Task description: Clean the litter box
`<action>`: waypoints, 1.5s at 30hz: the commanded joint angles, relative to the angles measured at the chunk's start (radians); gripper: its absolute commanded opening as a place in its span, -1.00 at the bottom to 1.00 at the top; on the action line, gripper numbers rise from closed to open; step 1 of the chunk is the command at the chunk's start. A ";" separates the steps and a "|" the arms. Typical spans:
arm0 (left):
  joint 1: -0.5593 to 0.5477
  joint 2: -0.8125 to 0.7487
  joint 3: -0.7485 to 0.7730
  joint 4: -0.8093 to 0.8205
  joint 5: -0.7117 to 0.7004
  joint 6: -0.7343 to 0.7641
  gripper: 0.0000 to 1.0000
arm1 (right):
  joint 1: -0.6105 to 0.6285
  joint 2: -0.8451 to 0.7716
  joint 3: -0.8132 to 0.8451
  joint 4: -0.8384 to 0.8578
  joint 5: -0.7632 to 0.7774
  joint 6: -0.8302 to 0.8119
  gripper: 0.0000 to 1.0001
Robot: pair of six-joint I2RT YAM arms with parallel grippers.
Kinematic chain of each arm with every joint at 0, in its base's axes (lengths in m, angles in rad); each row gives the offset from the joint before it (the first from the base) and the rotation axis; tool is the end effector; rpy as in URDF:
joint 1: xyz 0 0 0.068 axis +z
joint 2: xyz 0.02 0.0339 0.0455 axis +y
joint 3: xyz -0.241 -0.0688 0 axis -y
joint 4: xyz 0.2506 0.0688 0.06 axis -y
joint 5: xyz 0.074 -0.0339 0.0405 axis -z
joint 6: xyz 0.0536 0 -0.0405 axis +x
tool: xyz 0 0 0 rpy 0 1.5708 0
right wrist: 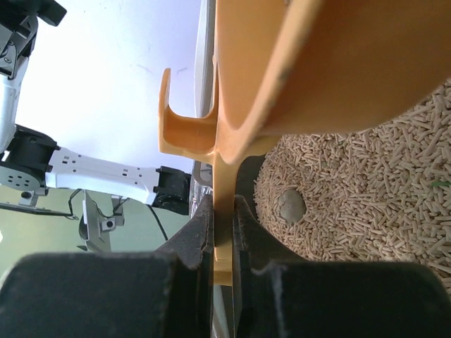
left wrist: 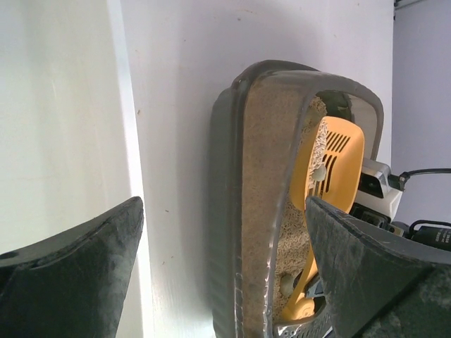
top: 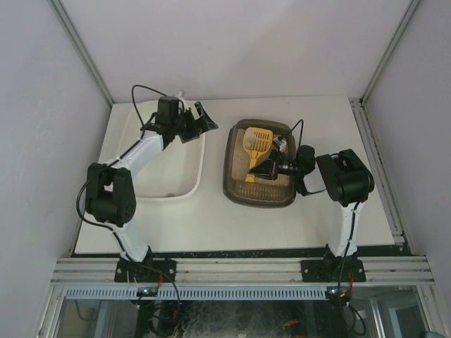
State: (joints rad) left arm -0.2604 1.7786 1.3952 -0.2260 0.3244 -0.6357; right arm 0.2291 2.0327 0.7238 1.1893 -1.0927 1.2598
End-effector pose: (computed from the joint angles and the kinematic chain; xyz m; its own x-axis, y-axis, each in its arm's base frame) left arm 0.4081 -0.1264 0.2398 -0.7399 -0.3853 -0.5515 0.0712 0.7703 -0.6337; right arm 0.3283 0.1254 0.0910 -0.9523 0.2277 -0.2030 -0.1841 0.1016 0.9776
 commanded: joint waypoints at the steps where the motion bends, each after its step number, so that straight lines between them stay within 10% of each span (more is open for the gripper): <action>1: 0.001 -0.051 -0.024 0.017 -0.007 0.017 1.00 | 0.003 -0.041 0.044 -0.059 -0.008 -0.017 -1.00; 10: 0.001 -0.053 -0.046 0.017 -0.008 0.022 0.99 | 0.038 -0.117 0.177 -0.613 0.105 -0.355 -1.00; 19: 0.001 -0.077 -0.068 0.014 -0.010 0.036 1.00 | 0.038 -0.105 0.211 -0.665 0.083 -0.356 -1.00; 26: 0.000 -0.119 -0.075 -0.039 0.011 0.090 0.99 | 0.052 -0.146 0.106 -0.412 0.053 -0.163 -1.00; 34: 0.009 -0.228 -0.117 -0.130 0.027 0.225 1.00 | 0.051 -0.087 -0.003 0.291 0.043 0.334 -1.00; 45: 0.051 -0.523 -0.249 -0.300 -0.126 0.363 1.00 | 0.080 -0.151 -0.110 0.309 0.041 0.277 -1.00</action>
State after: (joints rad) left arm -0.2211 1.3651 1.1816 -0.4385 0.2855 -0.3542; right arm 0.2966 1.9423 0.6254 1.3945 -1.0485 1.5444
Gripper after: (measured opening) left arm 0.996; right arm 0.046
